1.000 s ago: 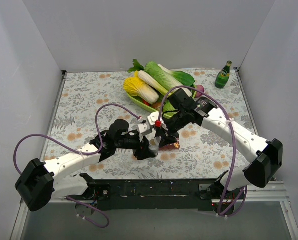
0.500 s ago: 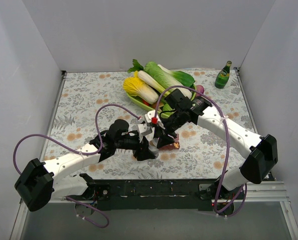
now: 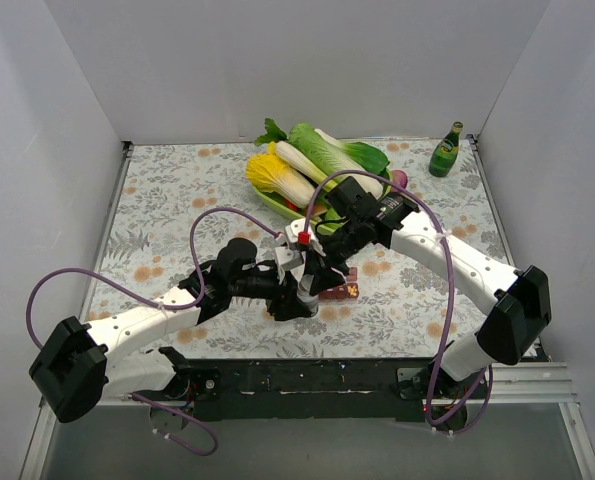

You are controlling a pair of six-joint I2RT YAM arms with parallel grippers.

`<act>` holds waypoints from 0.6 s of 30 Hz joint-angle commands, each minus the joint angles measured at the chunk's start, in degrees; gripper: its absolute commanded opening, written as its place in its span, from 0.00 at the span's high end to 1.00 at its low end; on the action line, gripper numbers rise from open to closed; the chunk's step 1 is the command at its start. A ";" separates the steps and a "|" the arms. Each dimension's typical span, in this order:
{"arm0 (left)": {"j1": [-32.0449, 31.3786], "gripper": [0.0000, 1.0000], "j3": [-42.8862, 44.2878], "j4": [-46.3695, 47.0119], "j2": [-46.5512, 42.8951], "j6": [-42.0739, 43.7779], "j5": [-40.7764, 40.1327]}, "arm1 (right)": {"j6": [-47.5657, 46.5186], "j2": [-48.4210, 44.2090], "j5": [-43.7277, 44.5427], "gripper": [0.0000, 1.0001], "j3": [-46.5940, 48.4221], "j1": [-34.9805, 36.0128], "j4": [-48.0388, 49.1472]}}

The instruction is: Sort the pills into containers

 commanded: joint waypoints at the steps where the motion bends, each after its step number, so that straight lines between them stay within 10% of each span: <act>1: -0.29 0.75 1.62 1.91 -0.99 0.04 1.07 | 1.44 0.40 -1.37 0.69 3.03 0.36 -0.01; 18: -0.29 0.75 3.64 1.03 0.07 1.36 0.19 | 2.67 1.63 -3.40 0.50 2.59 1.06 -0.09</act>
